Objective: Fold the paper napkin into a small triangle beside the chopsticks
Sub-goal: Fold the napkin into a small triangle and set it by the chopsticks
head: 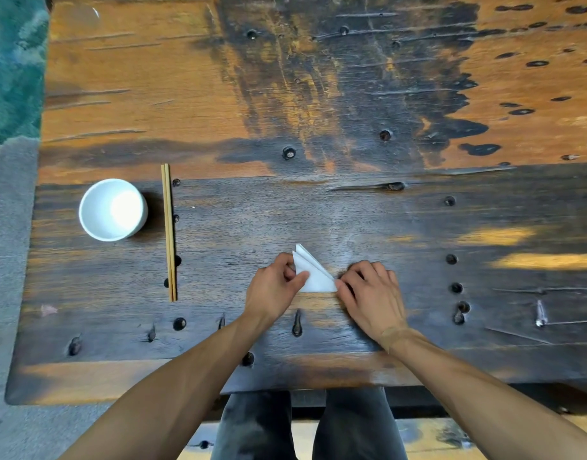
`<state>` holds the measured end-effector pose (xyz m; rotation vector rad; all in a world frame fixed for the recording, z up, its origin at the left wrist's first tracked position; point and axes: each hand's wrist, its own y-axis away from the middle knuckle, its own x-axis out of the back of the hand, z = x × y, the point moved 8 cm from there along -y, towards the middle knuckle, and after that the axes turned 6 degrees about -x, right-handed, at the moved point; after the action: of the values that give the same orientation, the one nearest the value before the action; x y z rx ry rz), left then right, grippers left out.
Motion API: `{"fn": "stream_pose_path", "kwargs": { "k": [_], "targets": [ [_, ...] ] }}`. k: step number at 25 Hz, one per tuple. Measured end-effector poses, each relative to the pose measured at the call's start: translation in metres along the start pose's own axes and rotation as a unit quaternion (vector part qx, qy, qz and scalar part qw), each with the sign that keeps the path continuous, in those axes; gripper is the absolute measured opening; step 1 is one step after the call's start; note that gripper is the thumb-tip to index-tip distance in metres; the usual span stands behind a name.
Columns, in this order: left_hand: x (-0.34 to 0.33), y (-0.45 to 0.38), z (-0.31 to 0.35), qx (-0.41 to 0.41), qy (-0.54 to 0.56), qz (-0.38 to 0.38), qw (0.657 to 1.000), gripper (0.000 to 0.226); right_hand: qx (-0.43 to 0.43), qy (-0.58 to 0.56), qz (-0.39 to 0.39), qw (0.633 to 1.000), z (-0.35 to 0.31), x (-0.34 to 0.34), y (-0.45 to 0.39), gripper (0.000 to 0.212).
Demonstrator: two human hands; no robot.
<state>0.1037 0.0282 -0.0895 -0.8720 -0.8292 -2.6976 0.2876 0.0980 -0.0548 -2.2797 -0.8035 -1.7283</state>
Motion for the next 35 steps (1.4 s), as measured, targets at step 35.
{"fn": "stream_pose_path", "kwargs": {
  "k": [35],
  "targets": [
    [-0.005, 0.029, 0.042, -0.390, -0.350, 0.019, 0.851, 0.047, 0.163, 0.162, -0.171, 0.958, -0.017, -0.057, 0.034, 0.075]
  ]
}}
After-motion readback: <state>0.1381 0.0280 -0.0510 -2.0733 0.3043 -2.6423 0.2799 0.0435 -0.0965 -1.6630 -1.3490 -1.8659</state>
